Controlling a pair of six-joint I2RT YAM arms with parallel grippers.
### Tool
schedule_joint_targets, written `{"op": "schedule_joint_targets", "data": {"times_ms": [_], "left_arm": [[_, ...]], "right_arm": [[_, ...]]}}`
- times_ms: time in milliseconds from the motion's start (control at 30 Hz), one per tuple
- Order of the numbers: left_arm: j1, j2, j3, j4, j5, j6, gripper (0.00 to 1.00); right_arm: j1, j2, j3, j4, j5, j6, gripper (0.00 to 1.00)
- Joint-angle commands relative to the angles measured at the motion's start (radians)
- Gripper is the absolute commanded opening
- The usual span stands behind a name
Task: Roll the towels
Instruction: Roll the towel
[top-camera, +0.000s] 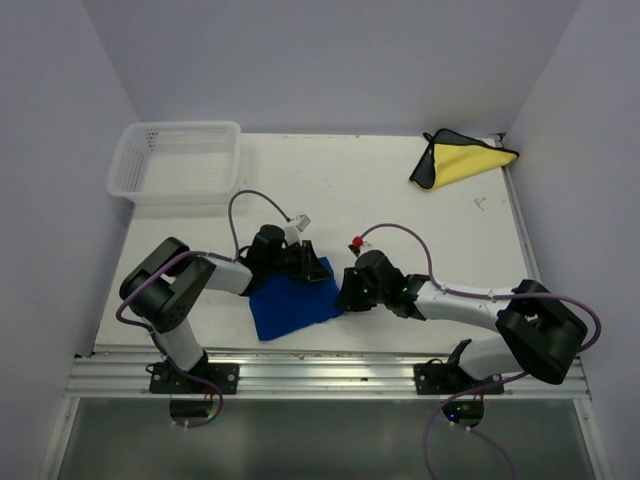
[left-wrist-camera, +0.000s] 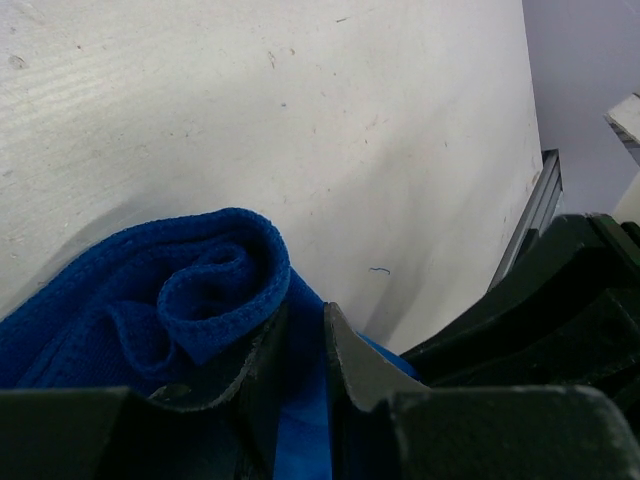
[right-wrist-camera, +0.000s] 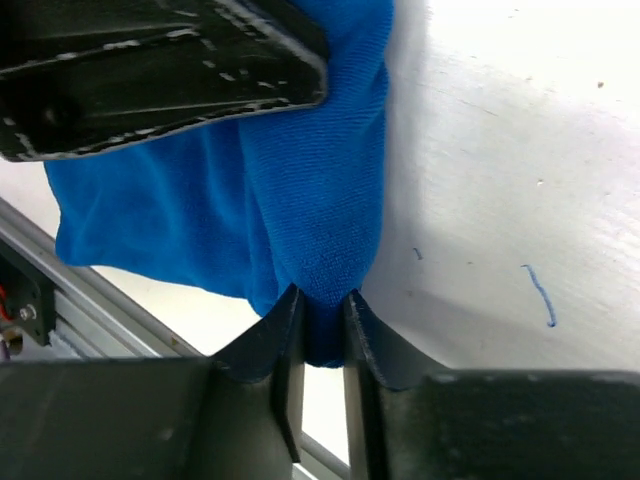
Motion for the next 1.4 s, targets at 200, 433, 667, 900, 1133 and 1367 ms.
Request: {"op": "schedule_joint_targets", "data": {"times_ms": [200, 433, 667, 900, 1133, 1367], "left_arm": [[0.008, -0.017, -0.015, -0.11, -0.06, 0.012, 0.25], [0.011, -0.068, 0.007, -0.154, -0.084, 0.014, 0.26], [0.022, -0.129, 0.038, -0.213, -0.095, 0.024, 0.27], [0.036, -0.203, 0.041, -0.257, -0.101, 0.032, 0.27], [0.039, -0.267, 0.032, -0.272, -0.095, 0.029, 0.28], [0.039, -0.312, 0.0, -0.257, -0.078, 0.012, 0.28]], "right_arm": [[0.201, 0.023, 0.168, -0.283, 0.353, -0.105, 0.03], [0.313, 0.109, 0.304, -0.446, 0.538, -0.144, 0.0], [0.429, 0.258, 0.456, -0.555, 0.685, -0.148, 0.0], [0.488, 0.384, 0.588, -0.68, 0.78, -0.141, 0.0], [0.522, 0.476, 0.705, -0.79, 0.821, -0.111, 0.0], [0.548, 0.613, 0.835, -0.917, 0.838, -0.106, 0.0]]}}
